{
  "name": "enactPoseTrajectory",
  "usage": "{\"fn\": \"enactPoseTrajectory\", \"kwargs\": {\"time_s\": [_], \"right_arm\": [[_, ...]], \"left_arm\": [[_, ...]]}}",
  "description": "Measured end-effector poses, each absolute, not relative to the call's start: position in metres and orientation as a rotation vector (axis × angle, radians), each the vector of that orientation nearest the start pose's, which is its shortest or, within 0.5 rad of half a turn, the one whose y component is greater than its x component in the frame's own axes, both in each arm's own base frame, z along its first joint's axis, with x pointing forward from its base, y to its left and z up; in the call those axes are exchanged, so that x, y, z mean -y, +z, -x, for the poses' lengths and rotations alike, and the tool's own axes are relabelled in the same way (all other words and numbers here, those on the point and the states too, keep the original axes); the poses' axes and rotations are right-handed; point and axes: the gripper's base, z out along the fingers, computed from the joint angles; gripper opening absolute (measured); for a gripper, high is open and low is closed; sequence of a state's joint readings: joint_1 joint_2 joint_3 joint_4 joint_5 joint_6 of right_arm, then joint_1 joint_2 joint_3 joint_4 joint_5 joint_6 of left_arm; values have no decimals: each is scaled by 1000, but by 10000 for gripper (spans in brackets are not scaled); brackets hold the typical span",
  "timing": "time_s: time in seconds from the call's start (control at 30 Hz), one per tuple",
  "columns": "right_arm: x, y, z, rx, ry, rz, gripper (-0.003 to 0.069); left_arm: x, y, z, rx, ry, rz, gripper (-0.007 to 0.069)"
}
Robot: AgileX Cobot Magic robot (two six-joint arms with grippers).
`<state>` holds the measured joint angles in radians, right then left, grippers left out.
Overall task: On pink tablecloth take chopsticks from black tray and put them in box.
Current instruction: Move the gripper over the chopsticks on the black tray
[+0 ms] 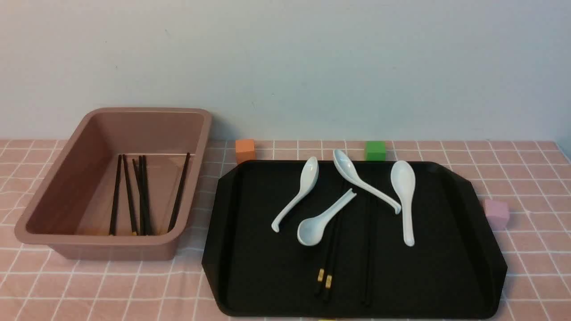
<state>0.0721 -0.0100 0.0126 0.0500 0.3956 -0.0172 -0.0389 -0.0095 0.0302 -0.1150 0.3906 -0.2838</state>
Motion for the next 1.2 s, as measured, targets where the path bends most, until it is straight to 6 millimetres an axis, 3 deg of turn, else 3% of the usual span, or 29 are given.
{"fn": "enactPoseTrajectory", "kwargs": {"time_s": [1.03,1.17,1.2], "right_arm": [[-5,175,-52,-1859,77,58,240],[-7,182,-55,-1761,222,-82,240],[-7,188,-56,-1682,331,-189,240]], "left_arm": [[6,169,-52,-1882,-333,304,73],[6,169,-52,-1882,-333,304,75],[6,169,-52,-1882,-333,304,75]]}}
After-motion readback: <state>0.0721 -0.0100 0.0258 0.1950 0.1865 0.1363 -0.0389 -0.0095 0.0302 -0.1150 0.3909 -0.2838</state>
